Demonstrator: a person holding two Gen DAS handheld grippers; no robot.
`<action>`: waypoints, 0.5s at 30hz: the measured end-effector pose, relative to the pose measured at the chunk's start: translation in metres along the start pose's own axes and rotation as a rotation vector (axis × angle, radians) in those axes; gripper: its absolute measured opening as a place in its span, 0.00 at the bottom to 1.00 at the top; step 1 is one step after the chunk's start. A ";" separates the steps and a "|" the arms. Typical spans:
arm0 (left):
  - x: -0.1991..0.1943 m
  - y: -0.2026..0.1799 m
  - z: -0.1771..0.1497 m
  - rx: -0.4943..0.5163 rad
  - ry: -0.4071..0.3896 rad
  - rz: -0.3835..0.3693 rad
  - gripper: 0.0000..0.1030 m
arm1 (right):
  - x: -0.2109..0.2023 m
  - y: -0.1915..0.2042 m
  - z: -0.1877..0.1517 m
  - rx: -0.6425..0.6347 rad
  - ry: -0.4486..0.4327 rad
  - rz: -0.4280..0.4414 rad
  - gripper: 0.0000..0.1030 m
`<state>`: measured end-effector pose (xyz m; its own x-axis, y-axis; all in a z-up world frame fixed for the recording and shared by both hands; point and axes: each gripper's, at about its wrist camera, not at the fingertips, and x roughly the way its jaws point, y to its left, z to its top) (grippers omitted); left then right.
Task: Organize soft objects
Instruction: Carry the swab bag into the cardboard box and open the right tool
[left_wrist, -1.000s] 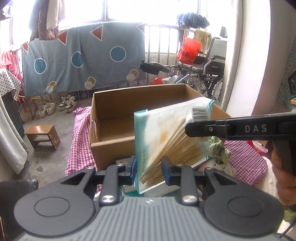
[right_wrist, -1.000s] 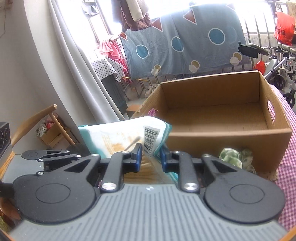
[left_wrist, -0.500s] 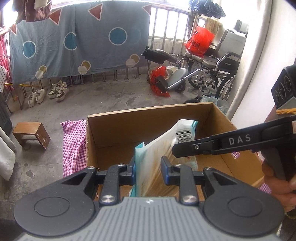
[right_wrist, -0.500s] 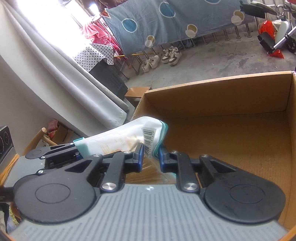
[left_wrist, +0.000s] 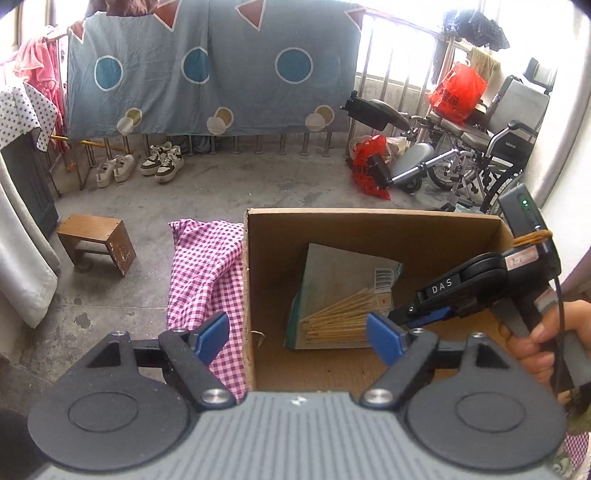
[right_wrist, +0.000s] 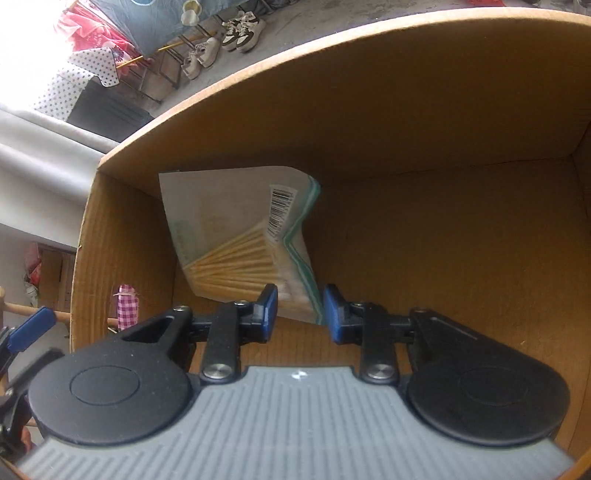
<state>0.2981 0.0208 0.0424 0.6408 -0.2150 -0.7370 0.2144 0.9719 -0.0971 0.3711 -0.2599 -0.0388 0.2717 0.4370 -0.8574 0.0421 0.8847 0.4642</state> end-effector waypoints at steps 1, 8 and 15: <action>-0.012 0.004 -0.004 -0.007 -0.024 0.004 0.87 | 0.001 0.000 0.000 -0.004 -0.002 -0.011 0.29; -0.077 0.027 -0.042 -0.087 -0.141 0.025 0.95 | 0.019 0.009 0.013 -0.011 0.014 -0.018 0.32; -0.100 0.049 -0.089 -0.210 -0.179 -0.015 0.96 | 0.035 0.044 0.011 -0.018 0.039 0.009 0.32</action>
<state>0.1789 0.0985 0.0517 0.7631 -0.2247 -0.6059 0.0791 0.9630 -0.2576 0.3935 -0.2075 -0.0461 0.2342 0.4503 -0.8616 0.0221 0.8836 0.4677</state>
